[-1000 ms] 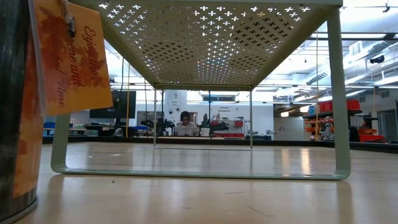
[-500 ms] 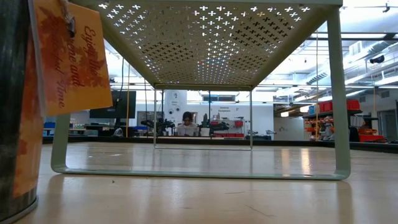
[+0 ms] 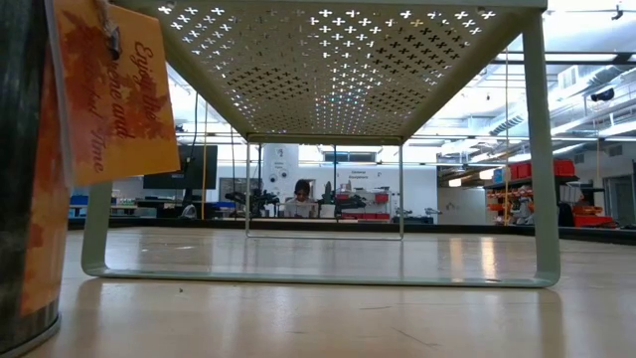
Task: Pick & Place candle stick holders
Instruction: Put the orange scented candle on the shelf
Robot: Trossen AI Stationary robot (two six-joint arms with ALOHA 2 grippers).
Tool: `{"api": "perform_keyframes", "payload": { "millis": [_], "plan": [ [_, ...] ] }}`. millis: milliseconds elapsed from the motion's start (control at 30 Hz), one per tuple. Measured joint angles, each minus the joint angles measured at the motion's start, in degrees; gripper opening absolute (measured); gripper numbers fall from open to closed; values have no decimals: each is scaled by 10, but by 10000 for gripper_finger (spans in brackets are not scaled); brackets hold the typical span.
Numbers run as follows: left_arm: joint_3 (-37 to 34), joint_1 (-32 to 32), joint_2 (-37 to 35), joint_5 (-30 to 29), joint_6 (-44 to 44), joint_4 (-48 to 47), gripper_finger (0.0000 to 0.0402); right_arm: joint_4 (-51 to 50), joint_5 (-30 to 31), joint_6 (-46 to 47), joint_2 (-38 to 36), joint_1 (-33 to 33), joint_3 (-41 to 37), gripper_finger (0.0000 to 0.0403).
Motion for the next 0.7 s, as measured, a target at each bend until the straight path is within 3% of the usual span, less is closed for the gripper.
{"api": "perform_keyframes", "payload": {
  "millis": [300, 700],
  "plan": [
    [-59, -3, -1, 4, 0, 64, 400, 0, 0, 0, 0, 0, 0, 185],
    [-61, -3, -10, 11, -1, 67, 400, 0, 0, 0, 0, 0, 0, 185]
  ]
}}
